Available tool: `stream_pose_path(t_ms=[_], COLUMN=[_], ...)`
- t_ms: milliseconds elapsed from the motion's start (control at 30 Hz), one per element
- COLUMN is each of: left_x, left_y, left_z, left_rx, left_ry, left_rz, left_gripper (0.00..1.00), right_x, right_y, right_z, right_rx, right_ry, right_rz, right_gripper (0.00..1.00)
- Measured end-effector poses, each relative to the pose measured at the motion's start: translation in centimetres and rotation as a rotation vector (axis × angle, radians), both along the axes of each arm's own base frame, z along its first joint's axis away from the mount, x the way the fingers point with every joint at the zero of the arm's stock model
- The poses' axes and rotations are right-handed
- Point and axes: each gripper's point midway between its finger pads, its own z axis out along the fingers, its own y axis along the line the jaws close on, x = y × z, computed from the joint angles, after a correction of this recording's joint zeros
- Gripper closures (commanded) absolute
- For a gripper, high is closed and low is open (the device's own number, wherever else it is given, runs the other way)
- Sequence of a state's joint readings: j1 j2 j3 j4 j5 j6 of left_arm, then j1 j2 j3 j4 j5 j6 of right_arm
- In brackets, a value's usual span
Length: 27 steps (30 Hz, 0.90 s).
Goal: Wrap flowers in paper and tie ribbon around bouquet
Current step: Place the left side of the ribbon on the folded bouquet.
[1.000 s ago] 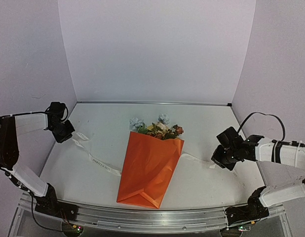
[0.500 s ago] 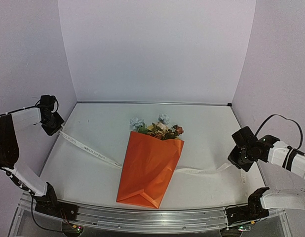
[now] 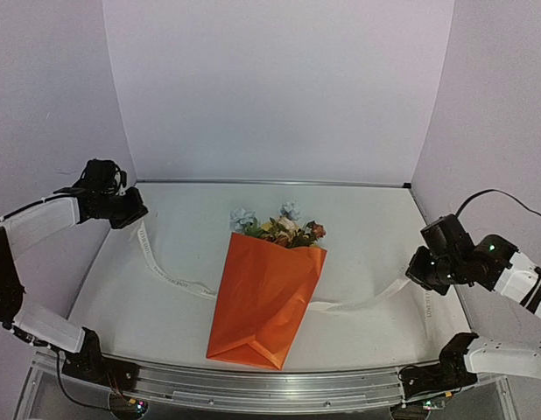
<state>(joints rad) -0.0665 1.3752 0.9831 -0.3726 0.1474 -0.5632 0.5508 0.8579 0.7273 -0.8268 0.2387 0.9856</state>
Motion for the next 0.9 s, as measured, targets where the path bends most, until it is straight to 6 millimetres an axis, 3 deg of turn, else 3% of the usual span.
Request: stream_pose_path(t_ms=[100, 267, 333, 400, 500, 667, 767, 900], left_x=[-2.8, -9.5, -12.3, -15.0, -18.5, -23.5, -25.2, -26.2], left_y=[-8.9, -19.8, -24.1, -28.2, -33.9, -40.7, -43.6, -45.1], left_z=[4.1, 10.4, 11.0, 10.5, 8.2, 3.4, 0.5, -2.5], left_rx=[-0.074, -0.173, -0.197, -0.210, -0.206, -0.148, -0.102, -0.032], left_ry=[-0.145, -0.368, -0.400, -0.393, -0.350, -0.260, -0.222, -0.169], left_rz=[-0.298, -0.712, -0.873, -1.020, -1.214, -1.453, -1.553, -1.631], left_gripper=[1.00, 1.00, 1.00, 1.00, 1.00, 1.00, 1.00, 0.98], right_x=[0.1, 1.2, 2.4, 3.5, 4.5, 6.2, 7.6, 8.9], right_y=[2.8, 7.4, 9.1, 10.1, 10.7, 9.5, 9.1, 10.8], right_z=[1.4, 2.9, 3.7, 4.4, 4.9, 3.9, 2.7, 2.1], right_rx=[0.008, 0.008, 0.017, 0.023, 0.025, 0.024, 0.018, 0.030], right_ry=[-0.031, -0.054, -0.075, -0.097, -0.120, -0.101, -0.070, -0.029], right_rz=[0.117, 0.273, 0.302, 0.311, 0.306, 0.245, 0.221, 0.273], right_gripper=[1.00, 1.00, 1.00, 1.00, 1.00, 1.00, 1.00, 1.00])
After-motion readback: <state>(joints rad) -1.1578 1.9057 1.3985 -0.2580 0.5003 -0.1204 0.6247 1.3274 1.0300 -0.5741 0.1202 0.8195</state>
